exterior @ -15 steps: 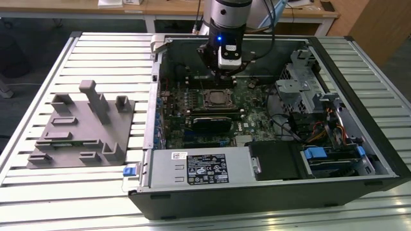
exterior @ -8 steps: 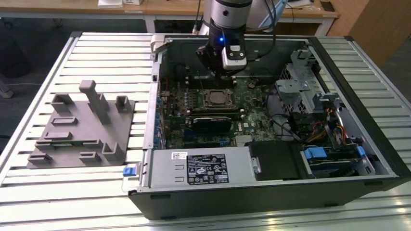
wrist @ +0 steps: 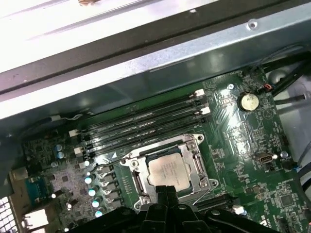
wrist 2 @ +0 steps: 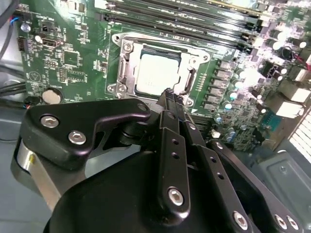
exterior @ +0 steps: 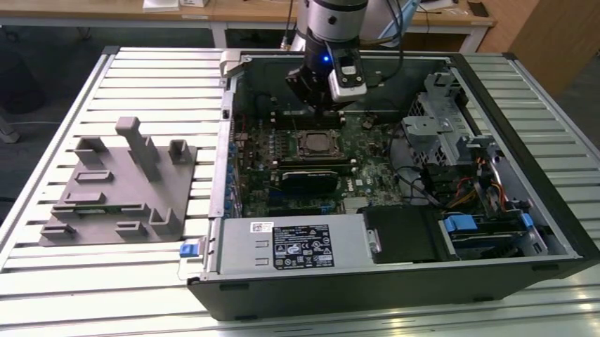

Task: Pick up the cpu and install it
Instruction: 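Install the first cpu locking lever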

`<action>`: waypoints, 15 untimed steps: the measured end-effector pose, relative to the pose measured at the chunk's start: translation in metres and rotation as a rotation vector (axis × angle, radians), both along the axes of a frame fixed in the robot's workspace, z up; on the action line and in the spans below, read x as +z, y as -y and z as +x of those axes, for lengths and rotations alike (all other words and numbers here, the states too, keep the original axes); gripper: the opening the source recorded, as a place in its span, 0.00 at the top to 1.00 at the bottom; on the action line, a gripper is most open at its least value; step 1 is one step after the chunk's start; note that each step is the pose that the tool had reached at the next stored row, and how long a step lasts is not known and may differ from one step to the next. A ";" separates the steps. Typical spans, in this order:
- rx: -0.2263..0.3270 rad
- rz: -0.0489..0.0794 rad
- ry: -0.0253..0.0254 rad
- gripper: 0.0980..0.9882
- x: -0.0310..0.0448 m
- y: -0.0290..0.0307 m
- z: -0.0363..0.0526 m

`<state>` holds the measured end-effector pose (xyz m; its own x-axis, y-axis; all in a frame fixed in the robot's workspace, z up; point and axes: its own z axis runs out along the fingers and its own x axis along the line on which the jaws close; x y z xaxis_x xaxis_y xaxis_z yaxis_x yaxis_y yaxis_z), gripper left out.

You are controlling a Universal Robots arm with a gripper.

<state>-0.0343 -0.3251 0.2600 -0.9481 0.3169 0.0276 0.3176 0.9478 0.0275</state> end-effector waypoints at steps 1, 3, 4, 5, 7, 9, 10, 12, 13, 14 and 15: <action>0.001 0.000 0.0041 0.99 -0.0002 0.0000 0.0000; 0.019 0.000 0.0054 0.99 -0.0003 0.0000 0.0000; 0.037 0.000 0.0055 0.99 -0.0006 0.0000 0.0000; 0.055 0.000 0.0055 0.99 -0.0009 0.0000 0.0000; 0.091 0.000 0.0054 0.99 -0.0015 0.0000 -0.0001; 0.127 0.000 0.0054 0.99 -0.0021 0.0000 0.0000; 0.147 0.000 0.0054 0.99 -0.0024 0.0000 -0.0001; 0.183 0.000 0.0054 0.99 -0.0030 0.0000 -0.0001; 0.201 0.000 0.0053 0.99 -0.0032 0.0000 0.0000; 0.219 0.000 0.0054 0.99 -0.0034 0.0000 0.0000; 0.237 0.000 0.0054 0.99 -0.0036 0.0000 0.0000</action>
